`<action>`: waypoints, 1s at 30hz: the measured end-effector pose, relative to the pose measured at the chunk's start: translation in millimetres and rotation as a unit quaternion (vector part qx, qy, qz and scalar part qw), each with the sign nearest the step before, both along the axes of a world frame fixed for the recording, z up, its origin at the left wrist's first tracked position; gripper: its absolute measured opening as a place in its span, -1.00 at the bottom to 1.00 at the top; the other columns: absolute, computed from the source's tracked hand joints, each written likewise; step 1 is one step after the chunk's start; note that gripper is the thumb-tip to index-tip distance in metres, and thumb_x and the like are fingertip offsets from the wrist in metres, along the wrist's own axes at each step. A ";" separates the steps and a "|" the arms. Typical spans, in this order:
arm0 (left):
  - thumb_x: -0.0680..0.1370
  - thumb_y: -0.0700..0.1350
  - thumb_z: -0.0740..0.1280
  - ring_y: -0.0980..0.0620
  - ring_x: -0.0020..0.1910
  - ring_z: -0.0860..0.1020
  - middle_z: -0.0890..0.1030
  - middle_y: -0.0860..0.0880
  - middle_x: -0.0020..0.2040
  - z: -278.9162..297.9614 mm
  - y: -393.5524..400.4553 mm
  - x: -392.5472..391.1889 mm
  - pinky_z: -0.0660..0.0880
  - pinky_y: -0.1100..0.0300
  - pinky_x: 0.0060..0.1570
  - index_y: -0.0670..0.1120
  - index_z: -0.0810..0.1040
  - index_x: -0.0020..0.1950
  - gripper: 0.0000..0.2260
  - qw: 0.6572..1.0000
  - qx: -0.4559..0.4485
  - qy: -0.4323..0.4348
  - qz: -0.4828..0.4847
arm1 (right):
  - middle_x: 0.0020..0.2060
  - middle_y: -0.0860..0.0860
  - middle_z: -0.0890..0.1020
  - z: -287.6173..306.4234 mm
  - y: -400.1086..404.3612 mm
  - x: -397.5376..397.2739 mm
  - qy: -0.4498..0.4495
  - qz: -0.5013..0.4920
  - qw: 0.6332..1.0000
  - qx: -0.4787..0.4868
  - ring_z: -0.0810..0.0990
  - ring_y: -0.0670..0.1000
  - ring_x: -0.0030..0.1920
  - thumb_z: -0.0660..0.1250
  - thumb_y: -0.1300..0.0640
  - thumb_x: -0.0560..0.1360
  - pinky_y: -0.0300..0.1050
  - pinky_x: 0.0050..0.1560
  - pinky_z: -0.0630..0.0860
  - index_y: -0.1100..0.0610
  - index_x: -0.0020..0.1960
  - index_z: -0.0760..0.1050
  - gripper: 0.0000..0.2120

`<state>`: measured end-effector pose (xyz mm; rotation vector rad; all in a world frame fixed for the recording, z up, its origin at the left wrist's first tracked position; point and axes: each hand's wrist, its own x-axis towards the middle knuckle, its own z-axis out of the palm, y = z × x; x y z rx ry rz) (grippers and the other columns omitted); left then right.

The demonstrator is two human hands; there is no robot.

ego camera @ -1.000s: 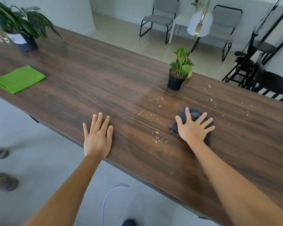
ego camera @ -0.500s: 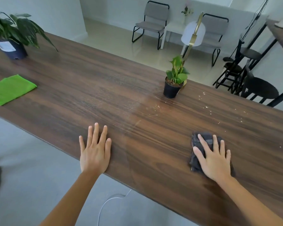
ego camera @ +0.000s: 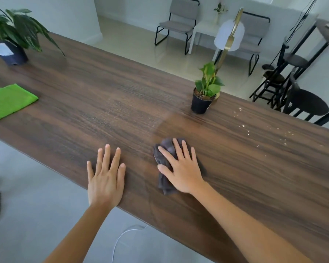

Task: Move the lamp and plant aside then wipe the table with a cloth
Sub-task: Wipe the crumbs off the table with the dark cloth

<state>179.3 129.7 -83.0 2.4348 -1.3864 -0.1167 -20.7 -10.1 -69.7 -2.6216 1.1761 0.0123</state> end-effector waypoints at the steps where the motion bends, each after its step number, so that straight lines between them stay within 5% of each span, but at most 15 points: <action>1: 0.60 0.14 -0.21 0.01 0.57 -0.14 -0.02 -0.01 0.59 0.8 -0.1 -0.1 -0.09 -0.18 0.50 0.04 0.07 0.55 -0.47 1.000 -0.005 0.004 0.004 | 0.59 -0.02 -0.12 -0.2 12.9 -33.0 -0.002 0.023 1.000 -0.007 -0.22 0.12 0.57 -0.12 -0.35 0.56 0.25 0.52 -0.13 -0.31 0.52 -0.09 -0.45; 5: 0.61 0.12 -0.20 0.01 0.57 -0.14 -0.01 -0.01 0.59 4.0 -1.4 -3.0 -0.10 -0.17 0.50 0.04 0.07 0.55 -0.48 0.999 -0.028 0.012 0.013 | 0.58 -0.07 -0.14 1.8 -17.2 -110.0 0.045 -0.074 0.996 -0.027 -0.19 0.10 0.57 -0.25 -0.45 0.48 0.22 0.53 -0.09 -0.38 0.49 -0.14 -0.41; 10: 0.61 0.12 -0.20 0.04 0.56 -0.14 0.00 0.01 0.59 4.6 -0.6 -2.9 -0.12 -0.14 0.51 0.03 0.09 0.55 -0.48 0.998 -0.052 0.026 0.023 | 0.57 0.20 -0.12 4.3 -103.8 13.2 0.054 -0.323 0.945 0.010 -0.21 0.35 0.53 -0.19 -0.43 0.49 0.41 0.44 -0.19 -0.26 0.54 -0.10 -0.34; 15: 0.60 0.13 -0.18 0.06 0.57 -0.11 0.03 0.02 0.59 5.6 2.1 -0.4 -0.17 -0.10 0.51 0.02 0.13 0.54 -0.47 0.991 -0.107 0.070 0.027 | 0.58 0.17 -0.09 -4.6 -27.3 121.6 0.019 -0.103 0.995 -0.003 -0.18 0.31 0.54 -0.11 -0.36 0.53 0.37 0.46 -0.21 -0.24 0.54 -0.02 -0.40; 20: 0.63 0.08 -0.11 0.10 0.56 -0.05 0.09 0.03 0.58 15.8 10.7 13.3 -0.13 -0.08 0.52 -0.01 0.23 0.51 -0.52 0.955 -0.219 0.200 0.030 | 0.58 0.05 0.06 -5.3 101.0 19.1 -0.034 0.073 0.996 -0.045 -0.02 0.18 0.57 -0.04 -0.31 0.57 0.25 0.51 -0.02 -0.29 0.51 0.05 -0.48; 25: 0.65 0.03 -0.08 -0.03 0.57 -0.06 0.09 -0.05 0.58 3.5 16.5 58.4 -0.16 -0.16 0.50 -0.06 0.25 0.50 -0.55 0.986 -0.095 0.076 0.111 | 0.57 -0.09 -0.08 0.5 91.4 -125.3 0.026 -0.032 0.999 -0.035 -0.11 0.09 0.58 -0.27 -0.44 0.50 0.13 0.53 -0.05 -0.41 0.48 -0.11 -0.45; 30: 0.63 0.05 -0.13 -0.04 0.57 0.00 0.16 -0.05 0.57 -6.1 13.2 62.0 -0.19 -0.18 0.48 0.02 0.25 0.50 -0.53 0.992 -0.062 0.026 0.108 | 0.57 0.23 0.00 -0.7 40.0 -33.6 0.063 -0.254 0.964 -0.054 -0.08 0.36 0.53 -0.26 -0.40 0.48 0.41 0.44 -0.05 -0.28 0.53 -0.04 -0.36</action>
